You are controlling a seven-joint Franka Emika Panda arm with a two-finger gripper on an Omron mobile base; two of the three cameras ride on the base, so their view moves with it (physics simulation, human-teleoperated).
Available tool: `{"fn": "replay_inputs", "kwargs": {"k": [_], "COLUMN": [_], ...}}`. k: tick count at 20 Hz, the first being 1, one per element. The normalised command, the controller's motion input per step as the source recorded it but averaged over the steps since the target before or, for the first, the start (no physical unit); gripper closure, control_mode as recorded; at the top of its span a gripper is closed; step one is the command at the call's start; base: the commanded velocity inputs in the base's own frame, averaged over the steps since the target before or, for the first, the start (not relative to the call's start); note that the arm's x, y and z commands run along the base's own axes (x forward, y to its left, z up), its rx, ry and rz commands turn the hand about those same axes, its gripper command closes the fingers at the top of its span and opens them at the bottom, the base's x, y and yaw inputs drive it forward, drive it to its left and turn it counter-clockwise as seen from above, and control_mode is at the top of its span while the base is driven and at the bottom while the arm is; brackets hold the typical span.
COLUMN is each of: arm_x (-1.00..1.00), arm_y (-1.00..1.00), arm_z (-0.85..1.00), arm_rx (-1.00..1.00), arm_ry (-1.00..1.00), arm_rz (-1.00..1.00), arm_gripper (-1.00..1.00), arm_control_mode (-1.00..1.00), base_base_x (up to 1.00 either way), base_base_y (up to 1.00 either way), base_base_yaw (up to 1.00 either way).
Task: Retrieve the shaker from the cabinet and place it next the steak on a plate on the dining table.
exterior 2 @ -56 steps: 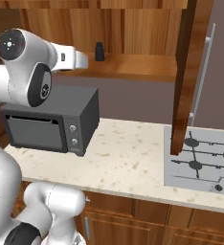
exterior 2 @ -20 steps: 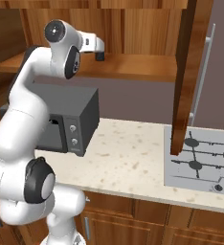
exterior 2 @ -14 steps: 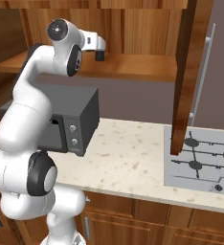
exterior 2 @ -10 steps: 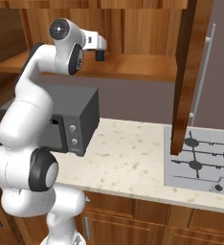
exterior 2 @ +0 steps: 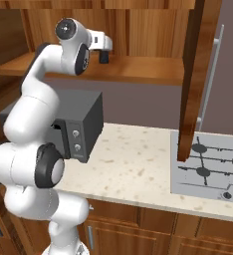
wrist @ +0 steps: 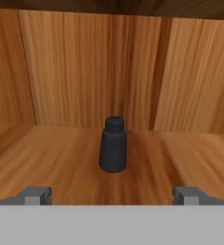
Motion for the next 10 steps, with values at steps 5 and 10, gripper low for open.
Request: {"fn": "replay_inputs", "kwargs": {"k": [5,10], "arm_x": [0.27,0.16], "arm_y": [0.0,0.0], "arm_z": [-0.03,-0.25], "arm_rx": [0.0,0.0], "arm_ry": [0.0,0.0], "arm_rz": [0.02,0.02], "arm_gripper": [-1.0,-1.0], "arm_control_mode": [-1.0,-1.0], "base_base_x": [0.0,0.0], "base_base_y": [0.0,0.0], "base_base_yaw": [0.0,0.0]}}
